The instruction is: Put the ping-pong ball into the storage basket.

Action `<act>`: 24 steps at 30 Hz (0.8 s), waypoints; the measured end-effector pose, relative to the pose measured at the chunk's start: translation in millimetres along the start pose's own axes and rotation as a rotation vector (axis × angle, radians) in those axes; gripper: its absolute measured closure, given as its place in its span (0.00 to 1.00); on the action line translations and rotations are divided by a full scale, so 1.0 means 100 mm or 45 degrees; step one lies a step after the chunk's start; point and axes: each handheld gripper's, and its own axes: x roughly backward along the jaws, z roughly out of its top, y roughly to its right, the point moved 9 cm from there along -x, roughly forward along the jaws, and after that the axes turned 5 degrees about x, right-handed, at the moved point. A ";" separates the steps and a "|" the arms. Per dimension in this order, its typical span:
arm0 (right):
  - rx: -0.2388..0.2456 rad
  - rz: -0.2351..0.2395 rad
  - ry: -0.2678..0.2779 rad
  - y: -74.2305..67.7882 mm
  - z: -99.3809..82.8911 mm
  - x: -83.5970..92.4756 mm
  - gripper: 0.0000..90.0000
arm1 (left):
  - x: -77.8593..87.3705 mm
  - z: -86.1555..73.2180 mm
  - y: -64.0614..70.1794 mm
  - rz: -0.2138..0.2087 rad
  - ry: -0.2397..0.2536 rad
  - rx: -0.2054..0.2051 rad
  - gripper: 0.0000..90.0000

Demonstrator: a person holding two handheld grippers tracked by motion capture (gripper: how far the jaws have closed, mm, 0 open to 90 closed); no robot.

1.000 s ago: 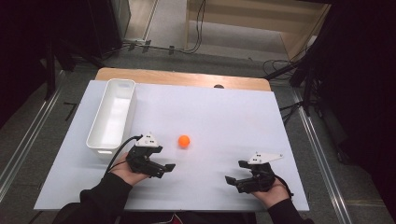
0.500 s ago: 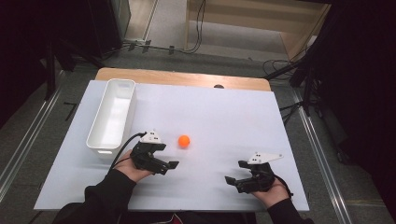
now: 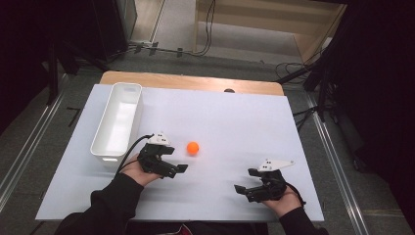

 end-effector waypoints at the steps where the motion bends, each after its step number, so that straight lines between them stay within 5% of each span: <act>1: 0.001 0.000 -0.002 0.00 0.00 0.00 0.14 | -0.01 0.01 0.00 0.003 -0.007 -0.006 0.16; 24: 0.009 0.013 -0.019 -0.02 0.03 -0.04 0.14 | -0.12 0.27 0.00 0.013 0.015 -0.057 0.16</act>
